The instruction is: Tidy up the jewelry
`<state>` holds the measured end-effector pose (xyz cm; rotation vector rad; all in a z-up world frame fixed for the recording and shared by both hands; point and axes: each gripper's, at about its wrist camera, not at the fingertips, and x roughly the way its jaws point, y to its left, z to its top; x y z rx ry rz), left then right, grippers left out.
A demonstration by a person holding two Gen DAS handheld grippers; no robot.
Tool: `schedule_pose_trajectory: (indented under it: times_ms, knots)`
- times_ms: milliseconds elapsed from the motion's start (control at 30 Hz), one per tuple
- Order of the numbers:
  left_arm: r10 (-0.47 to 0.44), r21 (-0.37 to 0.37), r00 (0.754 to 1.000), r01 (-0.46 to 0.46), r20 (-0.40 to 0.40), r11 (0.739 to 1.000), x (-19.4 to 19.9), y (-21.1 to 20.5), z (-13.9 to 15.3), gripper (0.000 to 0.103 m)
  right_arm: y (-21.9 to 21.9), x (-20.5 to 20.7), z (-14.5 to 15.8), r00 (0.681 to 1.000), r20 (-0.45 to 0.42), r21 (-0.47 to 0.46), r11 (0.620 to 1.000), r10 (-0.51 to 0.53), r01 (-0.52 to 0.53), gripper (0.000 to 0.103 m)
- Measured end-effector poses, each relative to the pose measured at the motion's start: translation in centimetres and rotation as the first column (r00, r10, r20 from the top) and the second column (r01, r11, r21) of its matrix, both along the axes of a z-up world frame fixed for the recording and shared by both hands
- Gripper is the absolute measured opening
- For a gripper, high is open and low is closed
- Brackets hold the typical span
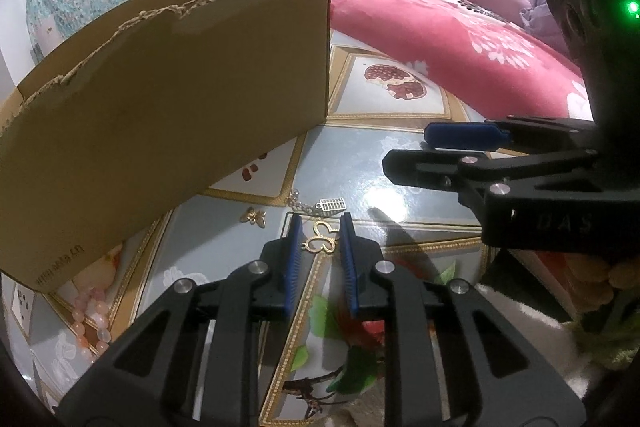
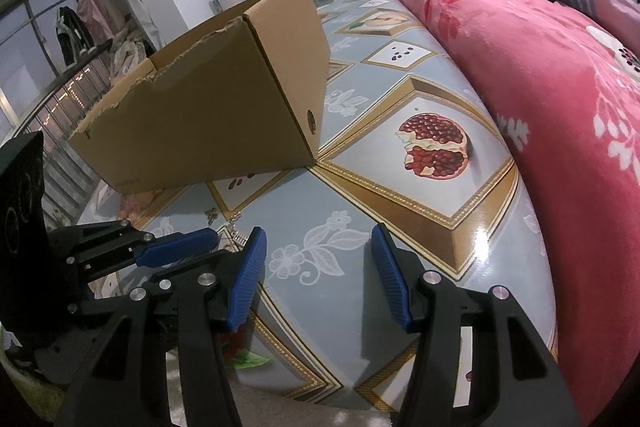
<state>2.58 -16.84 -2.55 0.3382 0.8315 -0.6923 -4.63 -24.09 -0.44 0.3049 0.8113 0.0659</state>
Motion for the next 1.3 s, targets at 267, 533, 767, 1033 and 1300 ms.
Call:
schedule_pose_trajectory:
  times_ms: [267,533,767,1033,1300]
  knots:
    - [0.016,-0.015,1.0,-0.016,-0.003,1.0,0.1,1.0,0.8,0.018,0.6,-0.4,0.7,0.999,0.033,-0.03,0.999,0.035,-0.034,0.054]
    - [0.1,-0.035,0.995,-0.099,0.021,0.994,1.0,4.1,2.1,0.018,3.9,0.6,1.0,0.97,0.038,-0.14,0.962,0.242,-0.235,0.04]
    - [0.121,-0.049,0.993,-0.12,0.019,0.992,1.6,5.1,2.3,0.018,5.9,2.3,0.0,0.93,-0.026,-0.226,0.904,0.368,-0.364,0.03]
    - [0.114,-0.072,0.993,-0.113,0.007,0.991,1.7,5.5,2.2,0.018,5.8,2.5,0.4,0.912,-0.056,-0.224,0.885,0.407,-0.409,0.006]
    - [0.113,-0.079,0.994,-0.112,0.008,0.99,1.7,6.2,2.3,0.018,2.7,1.9,1.4,0.943,0.001,-0.045,0.942,0.332,-0.332,0.004]
